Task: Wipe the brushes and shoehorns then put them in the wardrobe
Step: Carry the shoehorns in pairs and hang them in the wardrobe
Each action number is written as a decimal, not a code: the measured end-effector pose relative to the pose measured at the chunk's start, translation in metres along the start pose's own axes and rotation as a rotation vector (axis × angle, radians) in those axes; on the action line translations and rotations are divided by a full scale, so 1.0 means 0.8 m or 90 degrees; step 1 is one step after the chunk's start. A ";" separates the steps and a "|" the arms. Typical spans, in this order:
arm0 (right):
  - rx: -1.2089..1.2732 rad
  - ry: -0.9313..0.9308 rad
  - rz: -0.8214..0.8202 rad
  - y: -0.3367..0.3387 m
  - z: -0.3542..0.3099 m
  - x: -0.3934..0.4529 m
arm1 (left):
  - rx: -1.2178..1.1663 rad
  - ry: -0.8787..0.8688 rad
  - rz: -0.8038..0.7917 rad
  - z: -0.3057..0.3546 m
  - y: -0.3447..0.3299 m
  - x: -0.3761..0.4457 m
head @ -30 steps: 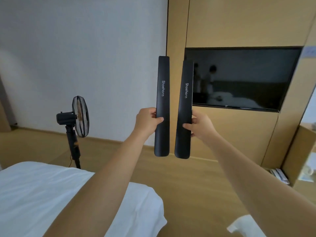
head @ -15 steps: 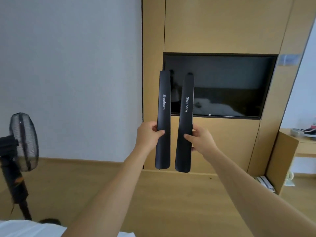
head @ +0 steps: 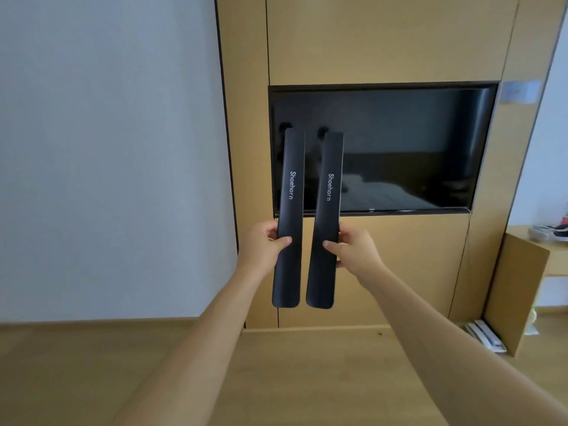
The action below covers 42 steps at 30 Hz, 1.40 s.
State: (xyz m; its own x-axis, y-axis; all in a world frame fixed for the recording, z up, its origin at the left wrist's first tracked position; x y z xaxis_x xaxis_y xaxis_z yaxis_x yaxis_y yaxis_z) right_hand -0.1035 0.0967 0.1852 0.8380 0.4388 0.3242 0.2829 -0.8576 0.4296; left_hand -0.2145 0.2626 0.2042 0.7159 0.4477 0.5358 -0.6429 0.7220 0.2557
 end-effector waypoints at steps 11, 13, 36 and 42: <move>0.055 0.088 -0.129 -0.065 0.052 0.232 | 0.087 0.031 0.140 -0.101 -0.018 0.167; 0.064 0.105 -0.157 -0.080 0.055 0.272 | 0.085 0.047 0.172 -0.118 -0.017 0.195; 0.137 0.221 -0.393 -0.482 -0.054 0.555 | 0.140 0.107 0.427 -0.337 0.271 0.391; 0.166 0.242 -0.409 -0.607 -0.117 0.609 | 0.163 0.087 0.446 -0.388 0.391 0.444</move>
State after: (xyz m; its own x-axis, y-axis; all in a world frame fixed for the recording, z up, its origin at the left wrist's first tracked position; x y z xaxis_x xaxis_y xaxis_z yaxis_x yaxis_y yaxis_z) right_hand 0.1237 0.7518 0.2133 0.2699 0.8912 0.3645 0.7972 -0.4191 0.4346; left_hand -0.0768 0.8108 0.2249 0.1338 0.8300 0.5415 -0.9910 0.1073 0.0805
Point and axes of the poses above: each hand's wrist, its own x-axis towards the middle knuckle, its own y-axis out of the back of the hand, z = x × y, the point moved 3 cm from there along x, towards the middle knuckle, and after that the axes turned 11 degrees about -x, right-handed, at the moved point
